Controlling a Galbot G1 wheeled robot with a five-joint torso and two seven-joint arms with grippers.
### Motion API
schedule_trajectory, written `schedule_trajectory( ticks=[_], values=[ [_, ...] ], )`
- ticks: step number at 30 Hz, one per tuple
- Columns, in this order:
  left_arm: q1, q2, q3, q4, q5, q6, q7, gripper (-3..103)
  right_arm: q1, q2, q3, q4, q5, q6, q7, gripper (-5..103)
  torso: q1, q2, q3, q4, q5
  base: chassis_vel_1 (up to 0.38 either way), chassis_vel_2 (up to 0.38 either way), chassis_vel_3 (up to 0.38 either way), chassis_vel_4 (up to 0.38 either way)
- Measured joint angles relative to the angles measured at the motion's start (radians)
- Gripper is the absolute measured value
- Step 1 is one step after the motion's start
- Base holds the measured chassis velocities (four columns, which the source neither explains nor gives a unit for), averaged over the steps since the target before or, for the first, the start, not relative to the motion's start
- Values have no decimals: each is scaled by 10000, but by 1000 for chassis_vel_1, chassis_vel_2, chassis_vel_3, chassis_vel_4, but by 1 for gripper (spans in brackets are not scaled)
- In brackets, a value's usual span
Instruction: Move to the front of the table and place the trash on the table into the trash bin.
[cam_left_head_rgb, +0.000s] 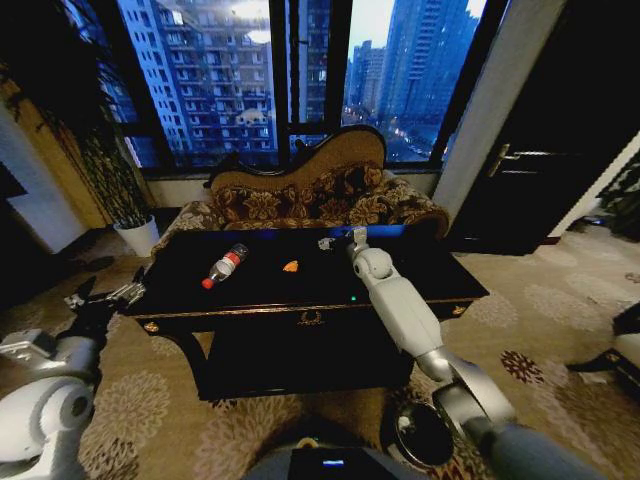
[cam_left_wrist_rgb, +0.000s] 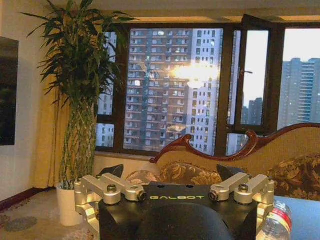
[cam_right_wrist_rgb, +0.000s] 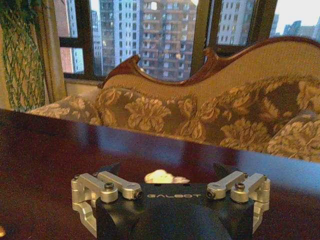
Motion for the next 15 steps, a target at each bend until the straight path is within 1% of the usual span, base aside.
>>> schedule_trajectory(
  ticks=[4, 7, 15],
  values=[
    [-2, -4, -3, 16, -2, -50, 0, 100, 46, 88, -84, -126, 41, -108, 0, 100, 0, 0, 0, -1, 0, 0, 0, 0, 0],
    [-103, -19, -29, 102, 21, -187, 0, 100, 178, 232, -174, -368, 74, -141, 0, 100, 0, 0, 0, -2, 0, 0, 0, 0, 0],
    [-49, -120, -41, 66, 16, -327, -5, 100, 476, 284, -311, -855, 72, -128, 0, 100, 0, 0, 0, -1, -1, 0, 0, 0, 0]
  ],
)
